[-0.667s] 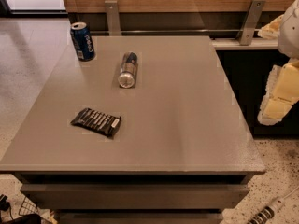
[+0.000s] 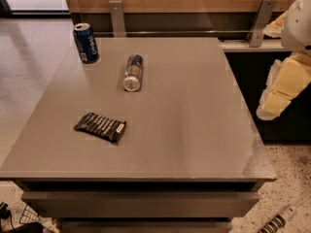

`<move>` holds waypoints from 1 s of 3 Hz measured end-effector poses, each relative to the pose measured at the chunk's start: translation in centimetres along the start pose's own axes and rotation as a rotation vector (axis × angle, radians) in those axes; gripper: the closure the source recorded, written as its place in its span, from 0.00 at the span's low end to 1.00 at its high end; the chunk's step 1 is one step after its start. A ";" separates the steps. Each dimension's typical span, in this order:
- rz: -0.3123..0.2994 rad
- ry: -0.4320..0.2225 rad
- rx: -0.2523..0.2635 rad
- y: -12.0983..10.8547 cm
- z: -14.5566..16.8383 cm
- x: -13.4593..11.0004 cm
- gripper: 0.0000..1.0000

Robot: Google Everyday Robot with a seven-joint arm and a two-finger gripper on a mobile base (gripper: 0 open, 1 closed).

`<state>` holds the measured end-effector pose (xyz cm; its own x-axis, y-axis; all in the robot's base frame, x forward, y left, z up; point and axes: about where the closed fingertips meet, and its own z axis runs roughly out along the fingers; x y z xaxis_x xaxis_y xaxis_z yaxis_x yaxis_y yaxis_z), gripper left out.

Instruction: Place redbull can upright

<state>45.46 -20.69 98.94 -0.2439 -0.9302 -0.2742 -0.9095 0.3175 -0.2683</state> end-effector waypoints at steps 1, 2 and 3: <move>0.131 -0.107 -0.047 -2.1 1.3 -2.0 0.00; 0.328 -0.243 -0.093 -3.1 2.8 -4.1 0.00; 0.500 -0.339 -0.066 -4.8 3.6 -7.0 0.00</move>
Offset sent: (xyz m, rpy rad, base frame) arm 0.0857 0.0500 -0.0057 0.6550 0.0870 -0.4266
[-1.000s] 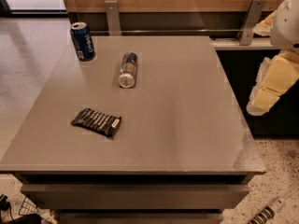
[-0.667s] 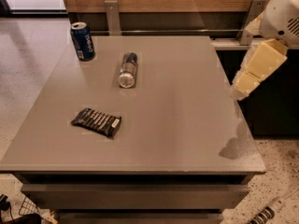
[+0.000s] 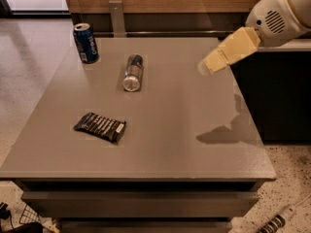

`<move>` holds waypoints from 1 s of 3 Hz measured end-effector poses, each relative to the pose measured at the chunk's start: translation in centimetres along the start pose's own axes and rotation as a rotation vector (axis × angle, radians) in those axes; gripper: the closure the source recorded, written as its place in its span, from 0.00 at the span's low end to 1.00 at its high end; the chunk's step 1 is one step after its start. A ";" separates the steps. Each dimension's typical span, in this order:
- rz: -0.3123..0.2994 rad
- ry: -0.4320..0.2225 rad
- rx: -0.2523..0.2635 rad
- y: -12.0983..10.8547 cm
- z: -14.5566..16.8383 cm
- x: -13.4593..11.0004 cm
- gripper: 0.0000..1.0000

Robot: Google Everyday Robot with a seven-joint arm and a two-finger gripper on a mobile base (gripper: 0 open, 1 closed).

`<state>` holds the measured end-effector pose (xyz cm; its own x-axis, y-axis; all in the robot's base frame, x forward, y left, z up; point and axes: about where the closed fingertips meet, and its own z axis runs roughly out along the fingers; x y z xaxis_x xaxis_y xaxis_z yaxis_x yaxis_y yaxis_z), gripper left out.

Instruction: Place redbull can upright

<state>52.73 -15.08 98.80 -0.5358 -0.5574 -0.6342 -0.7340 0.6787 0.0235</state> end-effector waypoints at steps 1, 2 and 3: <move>0.126 -0.048 0.059 -0.7 1.1 -2.8 0.00; 0.204 -0.059 0.066 -0.7 1.4 -3.3 0.00; 0.204 -0.052 0.064 -0.7 1.7 -3.6 0.00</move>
Offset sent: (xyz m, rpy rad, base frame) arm 0.0262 0.0173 0.0091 0.0605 -0.0046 -0.1458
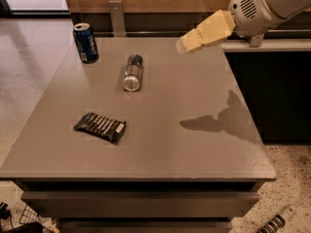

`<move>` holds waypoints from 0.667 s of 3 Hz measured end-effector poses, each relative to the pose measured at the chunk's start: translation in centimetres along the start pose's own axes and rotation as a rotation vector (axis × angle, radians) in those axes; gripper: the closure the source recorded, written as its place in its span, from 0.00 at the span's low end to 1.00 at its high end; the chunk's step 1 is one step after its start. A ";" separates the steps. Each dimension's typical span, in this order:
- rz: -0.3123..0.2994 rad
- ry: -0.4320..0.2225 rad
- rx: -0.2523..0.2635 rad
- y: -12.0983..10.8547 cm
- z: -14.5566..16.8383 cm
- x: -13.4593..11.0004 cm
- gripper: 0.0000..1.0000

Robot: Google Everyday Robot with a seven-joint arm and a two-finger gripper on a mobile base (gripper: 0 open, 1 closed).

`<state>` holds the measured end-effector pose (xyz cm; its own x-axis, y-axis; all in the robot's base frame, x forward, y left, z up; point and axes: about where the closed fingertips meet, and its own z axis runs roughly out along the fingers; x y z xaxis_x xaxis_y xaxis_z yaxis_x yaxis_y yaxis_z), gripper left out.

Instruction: Place redbull can upright

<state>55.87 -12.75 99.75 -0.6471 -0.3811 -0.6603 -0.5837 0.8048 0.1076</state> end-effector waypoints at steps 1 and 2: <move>-0.006 0.035 0.021 -0.1 2.3 -1.8 0.00; -0.020 0.063 0.041 0.0 4.4 -3.4 0.00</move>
Offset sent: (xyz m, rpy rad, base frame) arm 0.1025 0.0853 -0.0347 -0.1011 0.0690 0.0293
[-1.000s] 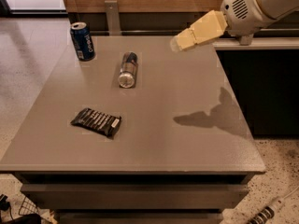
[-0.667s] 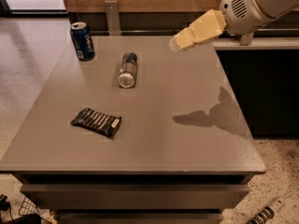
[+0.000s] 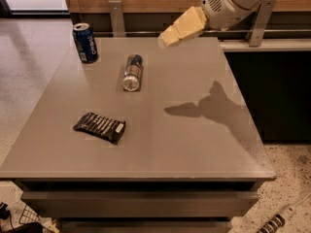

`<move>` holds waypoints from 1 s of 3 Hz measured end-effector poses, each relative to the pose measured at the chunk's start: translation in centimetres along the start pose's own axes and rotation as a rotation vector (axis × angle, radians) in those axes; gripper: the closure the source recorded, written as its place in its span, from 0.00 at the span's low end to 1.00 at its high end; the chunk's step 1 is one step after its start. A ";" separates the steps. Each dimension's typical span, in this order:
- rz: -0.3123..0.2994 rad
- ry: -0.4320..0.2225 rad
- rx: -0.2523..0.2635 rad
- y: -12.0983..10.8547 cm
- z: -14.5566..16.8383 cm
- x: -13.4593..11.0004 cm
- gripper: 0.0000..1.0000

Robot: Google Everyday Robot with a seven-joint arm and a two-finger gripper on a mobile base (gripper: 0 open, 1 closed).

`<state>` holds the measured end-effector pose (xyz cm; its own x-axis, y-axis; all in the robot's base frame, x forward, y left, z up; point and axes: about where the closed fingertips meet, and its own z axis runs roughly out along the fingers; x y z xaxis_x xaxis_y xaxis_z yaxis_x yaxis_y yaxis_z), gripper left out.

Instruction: Place redbull can upright

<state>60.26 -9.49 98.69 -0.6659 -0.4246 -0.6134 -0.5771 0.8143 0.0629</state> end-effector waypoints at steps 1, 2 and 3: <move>0.008 0.035 -0.024 0.7 4.2 -2.1 0.00; 0.039 0.085 -0.040 1.1 8.1 -3.3 0.00; 0.073 0.135 -0.043 1.4 11.4 -4.4 0.00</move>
Offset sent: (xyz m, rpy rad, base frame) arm 0.0831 0.0832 -0.0711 -0.0040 0.1788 -0.0251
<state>67.77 -2.02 92.53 -0.7628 -0.4167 -0.4945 -0.5427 0.8283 0.1393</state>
